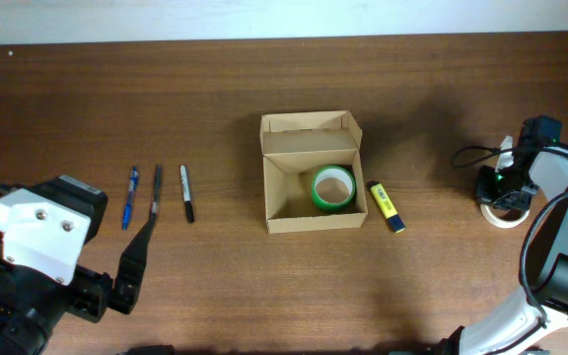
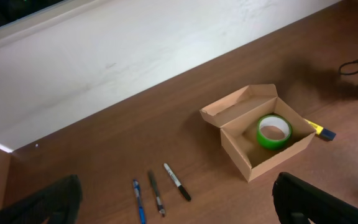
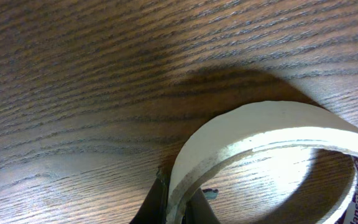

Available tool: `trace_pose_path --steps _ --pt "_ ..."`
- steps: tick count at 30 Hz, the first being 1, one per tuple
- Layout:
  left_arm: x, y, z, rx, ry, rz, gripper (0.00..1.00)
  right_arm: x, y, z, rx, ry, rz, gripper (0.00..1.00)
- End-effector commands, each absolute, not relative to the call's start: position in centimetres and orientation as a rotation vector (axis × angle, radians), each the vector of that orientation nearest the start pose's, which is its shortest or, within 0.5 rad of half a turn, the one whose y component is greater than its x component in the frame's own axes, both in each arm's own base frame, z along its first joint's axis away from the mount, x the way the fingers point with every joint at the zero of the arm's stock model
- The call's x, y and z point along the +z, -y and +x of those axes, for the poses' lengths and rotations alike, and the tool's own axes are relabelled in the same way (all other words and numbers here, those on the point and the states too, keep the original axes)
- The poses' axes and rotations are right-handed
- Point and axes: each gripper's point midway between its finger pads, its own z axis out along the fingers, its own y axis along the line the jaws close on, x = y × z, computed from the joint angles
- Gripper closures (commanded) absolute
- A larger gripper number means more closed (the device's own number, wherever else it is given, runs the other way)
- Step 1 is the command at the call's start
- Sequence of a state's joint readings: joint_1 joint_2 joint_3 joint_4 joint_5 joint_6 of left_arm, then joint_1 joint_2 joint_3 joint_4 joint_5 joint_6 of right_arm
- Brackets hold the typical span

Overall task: Pack container
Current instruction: 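Carry the white tape roll into the box beside the green tape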

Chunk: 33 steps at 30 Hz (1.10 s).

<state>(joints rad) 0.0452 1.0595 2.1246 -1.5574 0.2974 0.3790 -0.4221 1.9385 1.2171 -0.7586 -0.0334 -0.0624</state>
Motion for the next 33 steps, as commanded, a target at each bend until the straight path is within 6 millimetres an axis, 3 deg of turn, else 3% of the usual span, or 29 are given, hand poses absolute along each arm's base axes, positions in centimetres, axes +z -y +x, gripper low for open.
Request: trace_pose_path --steps 1,3,6,10,12,15,17,19,23,25,29,33 --pt "47.5 4.1 17.0 -0.021 -1.97 0.528 0.01 -0.7 14.0 32.7 0.026 -3.015 0.61 0.96" --pt "47.6 4.0 17.1 -0.015 -1.965 0.526 0.01 0.5 14.1 33.2 0.032 -3.0 0.608 0.96" --pt "48.0 3.9 17.4 -0.001 -1.95 0.52 0.01 4.6 14.8 35.0 0.018 -2.941 0.591 0.96" --pt "48.0 3.7 17.4 0.012 -1.951 0.512 0.01 13.7 15.5 38.0 -0.025 -2.812 0.534 0.96" --pt "48.0 3.7 17.4 0.013 -1.951 0.512 0.01 18.5 14.7 39.2 -0.038 -2.748 0.444 0.96" --pt "48.0 3.4 17.5 0.03 -1.956 0.503 0.01 25.3 11.7 40.6 -0.054 -2.665 0.281 0.96" --pt "47.9 3.1 17.6 0.05 -1.961 0.491 0.01 28.3 8.5 40.9 -0.042 -2.634 0.157 0.96" --pt "47.9 2.9 17.6 0.058 -1.963 0.486 0.01 30.3 4.0 41.0 -0.02 -2.616 -0.021 0.96" --pt "47.9 2.9 17.5 0.058 -1.964 0.486 0.01 30.6 -5.3 40.2 0.059 -2.613 -0.33 0.96" --pt "47.9 2.9 17.5 0.057 -1.967 0.487 0.01 29.7 -10.4 39.2 0.102 -2.62 -0.502 0.96" --pt "47.8 2.9 17.5 0.056 -1.968 0.487 0.01 27.2 -18.8 37.1 0.161 -2.626 -0.779 0.96" --pt "47.7 3.0 17.4 0.05 -1.973 0.49 0.01 23.9 -24.2 34.8 0.179 -2.672 -0.963 0.96"
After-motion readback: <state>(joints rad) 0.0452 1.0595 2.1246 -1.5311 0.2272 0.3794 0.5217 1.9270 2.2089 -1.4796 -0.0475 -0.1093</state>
